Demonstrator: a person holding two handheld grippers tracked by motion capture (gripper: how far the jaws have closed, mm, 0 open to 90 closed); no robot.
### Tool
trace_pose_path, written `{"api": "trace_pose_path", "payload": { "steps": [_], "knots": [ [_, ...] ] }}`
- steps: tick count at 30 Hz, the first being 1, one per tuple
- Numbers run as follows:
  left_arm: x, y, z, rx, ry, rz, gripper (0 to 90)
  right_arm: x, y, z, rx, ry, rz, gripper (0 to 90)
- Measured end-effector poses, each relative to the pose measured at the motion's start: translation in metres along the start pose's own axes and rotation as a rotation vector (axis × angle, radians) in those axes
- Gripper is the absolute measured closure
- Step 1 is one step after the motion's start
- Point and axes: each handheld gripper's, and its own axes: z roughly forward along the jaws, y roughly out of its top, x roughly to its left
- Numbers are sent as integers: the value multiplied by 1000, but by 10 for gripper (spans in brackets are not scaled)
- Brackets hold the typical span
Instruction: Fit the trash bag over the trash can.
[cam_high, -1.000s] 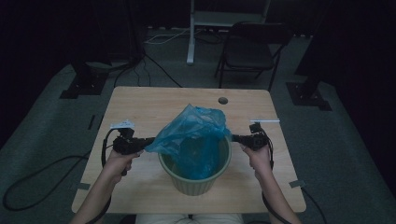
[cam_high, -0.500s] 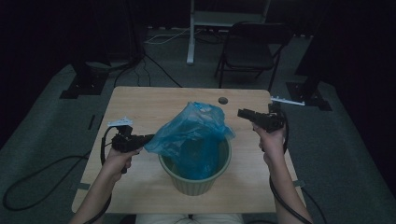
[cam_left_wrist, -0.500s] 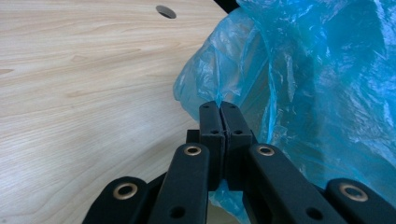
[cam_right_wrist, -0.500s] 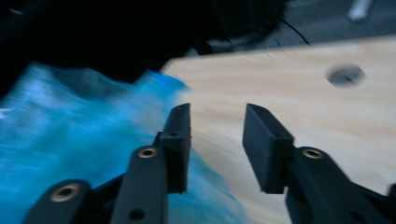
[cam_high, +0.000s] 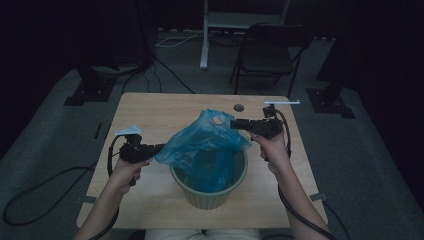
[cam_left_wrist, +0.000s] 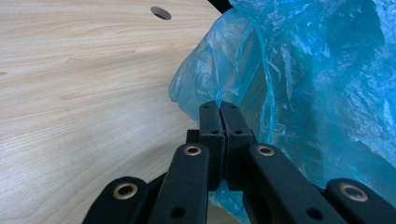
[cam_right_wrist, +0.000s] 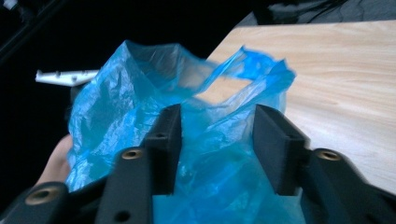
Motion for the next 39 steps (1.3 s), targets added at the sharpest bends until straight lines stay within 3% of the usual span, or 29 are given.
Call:
{"api": "trace_pose_path", "payload": {
  "steps": [3, 7, 11, 13, 15, 17, 18, 20, 23, 24, 25, 26, 27, 29, 31, 34, 36, 39],
  "knots": [
    [0, 0, -1, -2, 3, 2, 898, 9, -1, 0, 38, -29, -63, 900],
    [0, -1, -2, -2, 10, 1, 898, 18, -5, -10, 9, -38, -90, 900],
    [2, -1, -3, -1, 11, -3, 898, 36, -18, -36, -46, 20, -127, 900],
    [1, -1, -3, 1, 18, 1, 898, 38, -21, -41, -55, 31, -131, 900],
    [1, -2, -4, 0, 16, 1, 898, 46, -43, -60, -92, 67, -140, 900],
    [1, -3, -4, -1, 13, -1, 898, 46, -61, -69, -100, 88, -134, 900],
    [1, -3, -4, -1, 13, -1, 898, 46, -61, -69, -100, 88, -134, 900],
    [2, -4, -5, -1, 24, -2, 898, 46, -87, -79, -111, 117, -109, 900],
    [3, -6, -7, -4, 31, -4, 898, 41, -115, -82, -95, 71, -92, 900],
    [3, -6, -7, -4, 31, -4, 898, 41, -115, -82, -95, 71, -92, 900],
    [3, -7, -7, 1, 40, 0, 898, 37, -124, -82, -81, 51, -80, 900],
    [4, -8, -7, 1, 37, -1, 898, 26, -138, -80, -61, -6, -50, 900],
    [4, -8, -7, -1, 27, -5, 898, 18, -144, -77, -50, -17, -26, 900],
    [2, -8, -6, -8, 6, -3, 896, 4, -154, -72, -49, 9, 37, 900],
    [-3, -6, -6, -9, 6, 19, 897, 0, -157, -67, -34, 24, 54, 900],
    [-5, -3, -6, -11, 4, 24, 897, 5, -151, -67, -33, -21, 14, 890],
    [-5, -2, -7, -17, 3, 21, 897, 8, -143, -73, -51, -22, 9, 784],
    [-5, -2, -7, -18, 3, 22, 897, 15, -130, -87, -94, -34, -19, 701]
  ]
}}
